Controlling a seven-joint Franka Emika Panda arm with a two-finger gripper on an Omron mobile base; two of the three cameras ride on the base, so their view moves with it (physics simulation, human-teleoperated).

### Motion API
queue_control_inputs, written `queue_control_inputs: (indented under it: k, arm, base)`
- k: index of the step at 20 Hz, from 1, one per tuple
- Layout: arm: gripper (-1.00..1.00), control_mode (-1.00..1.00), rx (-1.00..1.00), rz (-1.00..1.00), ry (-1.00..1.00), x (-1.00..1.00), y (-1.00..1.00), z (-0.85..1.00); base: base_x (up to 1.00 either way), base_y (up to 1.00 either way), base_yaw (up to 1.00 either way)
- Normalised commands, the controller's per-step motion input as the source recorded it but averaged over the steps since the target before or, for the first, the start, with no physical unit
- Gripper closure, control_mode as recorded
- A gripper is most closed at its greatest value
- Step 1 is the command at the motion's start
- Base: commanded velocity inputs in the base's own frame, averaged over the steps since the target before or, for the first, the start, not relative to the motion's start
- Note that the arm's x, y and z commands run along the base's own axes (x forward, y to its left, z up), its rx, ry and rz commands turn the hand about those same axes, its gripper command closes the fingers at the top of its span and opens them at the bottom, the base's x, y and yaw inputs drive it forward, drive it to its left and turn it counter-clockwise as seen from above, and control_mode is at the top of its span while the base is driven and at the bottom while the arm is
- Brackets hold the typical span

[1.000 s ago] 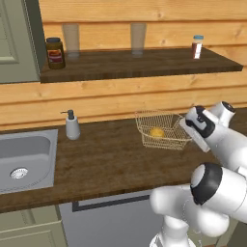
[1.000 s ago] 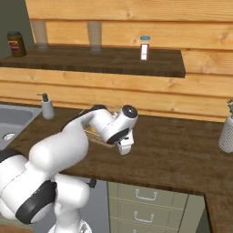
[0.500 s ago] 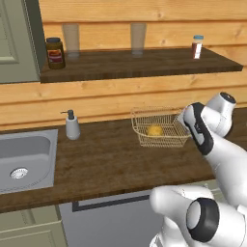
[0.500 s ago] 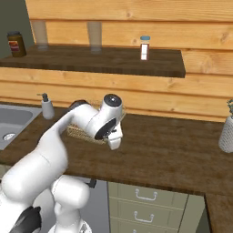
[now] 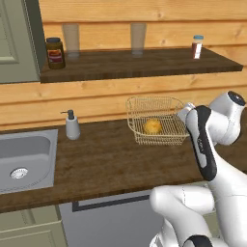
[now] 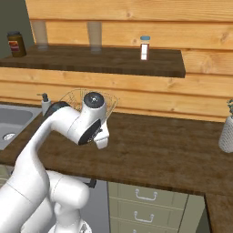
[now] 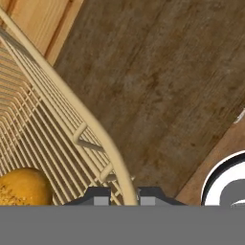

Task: Open the cabinet, pick up the bread from the cabinet and place it in the basket. Then move the basket to the dining counter.

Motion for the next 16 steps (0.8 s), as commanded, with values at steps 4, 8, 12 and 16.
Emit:
queue_control_inputs:
  k: [4,8,12,16]
  arm:
    - [1.00,-1.00,0.00,0.00,0.00,-0.47,0.10,0.54]
    - [1.00,-1.00,0.00,0.00,0.00,-0.54,0.12,0.38]
    - [1.00,-1.00,0.00,0.00,0.00,-0.53,0.11,0.27]
    - [1.00,-1.00,0.00,0.00,0.00,-0.46,0.02,0.04]
  base:
    - [0.00,0.00,0.00]
    - [0.00,0.00,0.00]
    - [0.00,0.00,0.00]
    - [0.00,0.00,0.00]
